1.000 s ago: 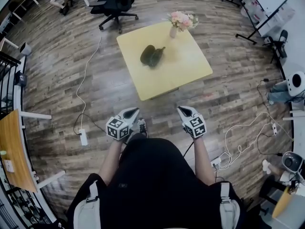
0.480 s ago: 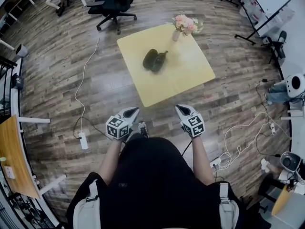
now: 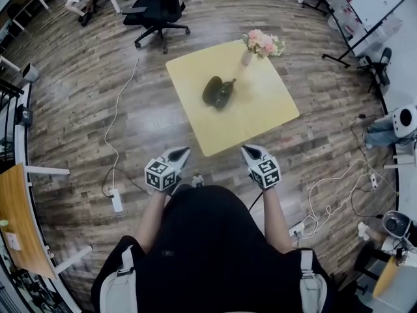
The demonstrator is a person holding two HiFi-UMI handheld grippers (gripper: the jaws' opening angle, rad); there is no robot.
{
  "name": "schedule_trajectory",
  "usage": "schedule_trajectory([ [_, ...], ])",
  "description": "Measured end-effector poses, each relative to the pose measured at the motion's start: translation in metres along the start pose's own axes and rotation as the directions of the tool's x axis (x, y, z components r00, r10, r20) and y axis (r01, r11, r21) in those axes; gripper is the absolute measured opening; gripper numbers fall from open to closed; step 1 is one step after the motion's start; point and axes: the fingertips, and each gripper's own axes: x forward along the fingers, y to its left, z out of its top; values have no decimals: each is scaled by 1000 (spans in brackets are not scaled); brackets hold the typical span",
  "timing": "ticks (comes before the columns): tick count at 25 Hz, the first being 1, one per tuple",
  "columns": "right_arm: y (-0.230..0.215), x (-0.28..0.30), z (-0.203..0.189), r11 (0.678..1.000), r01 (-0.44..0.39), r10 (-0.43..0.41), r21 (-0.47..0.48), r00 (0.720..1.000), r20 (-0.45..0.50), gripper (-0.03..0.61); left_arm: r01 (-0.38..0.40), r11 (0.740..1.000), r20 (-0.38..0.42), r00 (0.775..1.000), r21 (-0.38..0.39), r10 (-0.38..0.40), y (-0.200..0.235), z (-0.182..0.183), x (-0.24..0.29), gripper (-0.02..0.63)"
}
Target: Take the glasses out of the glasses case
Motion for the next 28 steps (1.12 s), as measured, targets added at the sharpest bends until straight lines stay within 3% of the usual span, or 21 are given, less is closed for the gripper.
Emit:
schedule_trajectory([
  [19, 23, 42, 14, 999, -43, 43, -17, 999, -21, 3, -37, 999, 14, 999, -27, 37, 40, 1, -26, 12],
  [28, 15, 61, 22, 989, -134, 131, -69, 990, -48, 3, -112, 992, 25, 993, -65, 113, 47, 1, -24, 12],
])
